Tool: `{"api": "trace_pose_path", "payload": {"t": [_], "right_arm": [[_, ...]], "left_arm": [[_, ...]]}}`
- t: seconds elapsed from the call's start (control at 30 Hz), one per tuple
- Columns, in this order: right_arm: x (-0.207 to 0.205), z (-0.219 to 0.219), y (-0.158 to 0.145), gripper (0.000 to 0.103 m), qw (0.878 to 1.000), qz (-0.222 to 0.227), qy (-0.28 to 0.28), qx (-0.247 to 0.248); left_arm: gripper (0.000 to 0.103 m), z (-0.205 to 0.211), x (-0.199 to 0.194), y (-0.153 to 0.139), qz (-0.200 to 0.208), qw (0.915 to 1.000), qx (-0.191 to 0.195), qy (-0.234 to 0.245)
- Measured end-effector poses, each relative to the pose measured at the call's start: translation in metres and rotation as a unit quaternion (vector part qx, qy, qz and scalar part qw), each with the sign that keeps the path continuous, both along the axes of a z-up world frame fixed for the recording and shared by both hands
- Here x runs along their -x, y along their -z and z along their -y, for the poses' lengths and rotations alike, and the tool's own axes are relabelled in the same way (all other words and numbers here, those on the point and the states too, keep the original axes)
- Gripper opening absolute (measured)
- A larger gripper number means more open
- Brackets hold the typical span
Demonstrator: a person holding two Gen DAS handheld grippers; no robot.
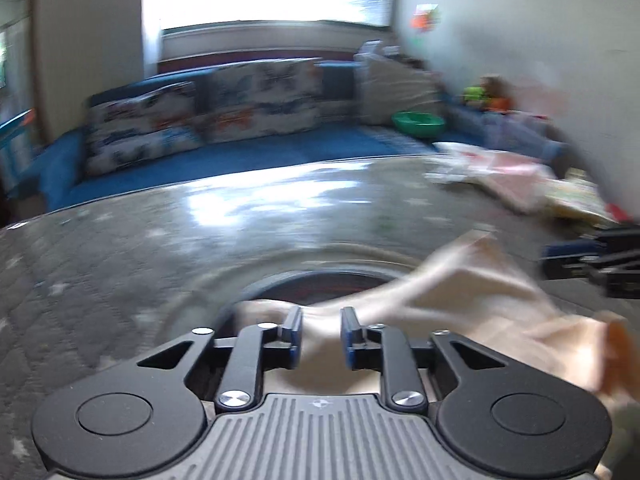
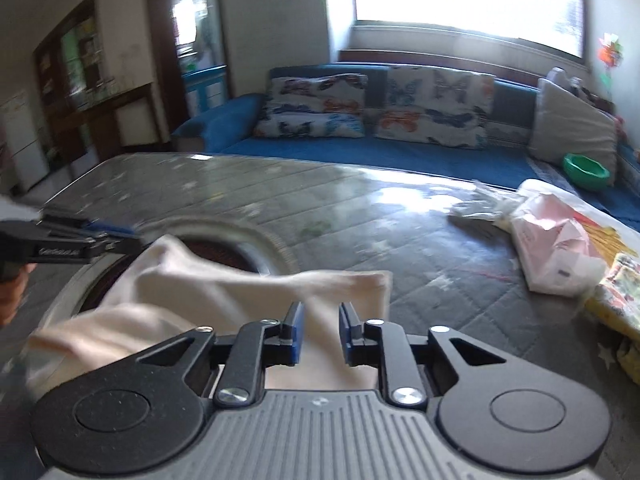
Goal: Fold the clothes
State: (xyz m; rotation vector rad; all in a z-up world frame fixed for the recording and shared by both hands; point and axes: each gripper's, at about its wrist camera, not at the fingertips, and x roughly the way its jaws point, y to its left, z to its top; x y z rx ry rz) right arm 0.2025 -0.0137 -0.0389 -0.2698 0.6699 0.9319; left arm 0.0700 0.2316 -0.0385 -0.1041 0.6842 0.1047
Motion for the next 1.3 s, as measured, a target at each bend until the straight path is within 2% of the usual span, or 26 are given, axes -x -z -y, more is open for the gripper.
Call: {"api": "trace_pose_path", "payload": {"t": [0.03,0.17,0.27,0.4,0.47,0.57,0.63,0.7,0.8,0.9,1.03,1.13,1.3], "right_arm": [[0.008,0.003,-0.002,0.029,1.000,0.002,-0.011,0.003],[0.043,0.014,-0.006,0.033,0.998,0.015,-0.053,0.021],[0.067,0.021,-0.006,0.036,0.996,0.027,-0.081,0.040],[0.091,0.024,-0.002,0.036,0.991,0.049,-0.108,0.068],[0.099,0.023,0.000,0.036,0.988,0.065,-0.116,0.076],[0.106,0.019,0.003,0.036,0.985,0.075,-0.127,0.084],[0.109,0.015,0.007,0.036,0.984,0.079,-0.134,0.090],[0.112,0.010,0.013,0.036,0.982,0.082,-0.141,0.098],[0.118,0.003,0.021,0.035,0.977,0.107,-0.146,0.114],[0.118,0.000,0.022,0.032,0.977,0.114,-0.139,0.114],[0.119,-0.003,0.024,0.011,0.978,0.122,-0.128,0.112],[0.118,-0.003,0.021,0.004,0.980,0.129,-0.112,0.104],[0.108,0.018,-0.001,0.003,0.987,0.139,-0.052,0.067]], "left_arm": [[0.035,0.011,0.004,-0.001,0.003,0.9997,0.007,0.024],[0.036,0.054,0.018,0.003,0.001,0.9928,0.019,0.118],[0.036,0.080,0.021,0.011,-0.004,0.9865,-0.002,0.164],[0.036,0.091,0.015,0.026,-0.025,0.9838,-0.018,0.177],[0.036,0.089,0.012,0.031,-0.035,0.9831,-0.011,0.179],[0.034,0.084,0.010,0.037,-0.039,0.9853,-0.017,0.165],[0.018,0.077,0.007,0.040,-0.041,0.9865,0.000,0.158],[0.009,0.073,0.010,0.038,-0.036,0.9875,0.008,0.153],[0.006,0.065,0.014,0.033,-0.021,0.9910,0.014,0.132],[0.006,0.056,0.020,0.025,-0.004,0.9942,0.024,0.104],[0.006,0.036,0.033,0.011,0.026,0.9972,0.045,0.053],[0.006,0.016,0.050,-0.001,0.050,0.9965,0.066,0.013],[0.006,-0.010,0.091,-0.022,0.093,0.9910,0.087,-0.043]]}}
